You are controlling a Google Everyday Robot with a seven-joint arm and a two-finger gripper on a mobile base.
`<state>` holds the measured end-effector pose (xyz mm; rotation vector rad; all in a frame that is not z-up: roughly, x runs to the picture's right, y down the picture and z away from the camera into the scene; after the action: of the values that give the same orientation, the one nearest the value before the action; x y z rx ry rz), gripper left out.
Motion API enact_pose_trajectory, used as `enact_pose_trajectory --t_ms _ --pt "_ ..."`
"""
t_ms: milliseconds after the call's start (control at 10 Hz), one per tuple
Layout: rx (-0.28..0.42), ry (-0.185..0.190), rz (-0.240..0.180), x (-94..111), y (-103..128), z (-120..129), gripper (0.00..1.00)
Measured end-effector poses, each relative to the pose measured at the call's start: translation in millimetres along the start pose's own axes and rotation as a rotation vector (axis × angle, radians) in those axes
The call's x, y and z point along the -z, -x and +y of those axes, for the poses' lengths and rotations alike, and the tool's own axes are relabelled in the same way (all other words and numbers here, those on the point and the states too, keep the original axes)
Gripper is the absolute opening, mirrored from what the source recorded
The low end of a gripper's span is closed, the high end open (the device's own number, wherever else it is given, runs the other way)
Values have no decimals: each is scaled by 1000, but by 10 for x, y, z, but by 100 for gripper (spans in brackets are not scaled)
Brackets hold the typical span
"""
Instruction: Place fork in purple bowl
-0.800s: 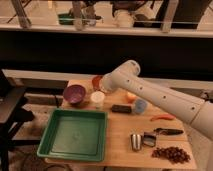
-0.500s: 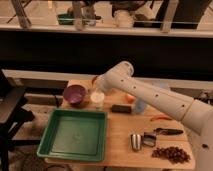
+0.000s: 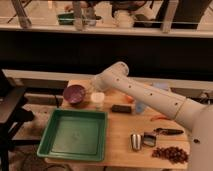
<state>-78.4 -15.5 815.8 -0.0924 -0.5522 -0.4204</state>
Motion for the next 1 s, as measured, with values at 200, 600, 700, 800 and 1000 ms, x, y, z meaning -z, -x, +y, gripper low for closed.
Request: enact_pose_trajectory --t_ms 200,600,700,800,1000 --pt "14 -12 -9 -62 24 -59 2" --pt "37 -34 -22 -149 70 -164 2" --pt "44 -41 -26 -170 97 -188 2" --pt "49 -48 -31 -191 134 -212 2" --pt "59 -60 -38 -218 166 -226 2"
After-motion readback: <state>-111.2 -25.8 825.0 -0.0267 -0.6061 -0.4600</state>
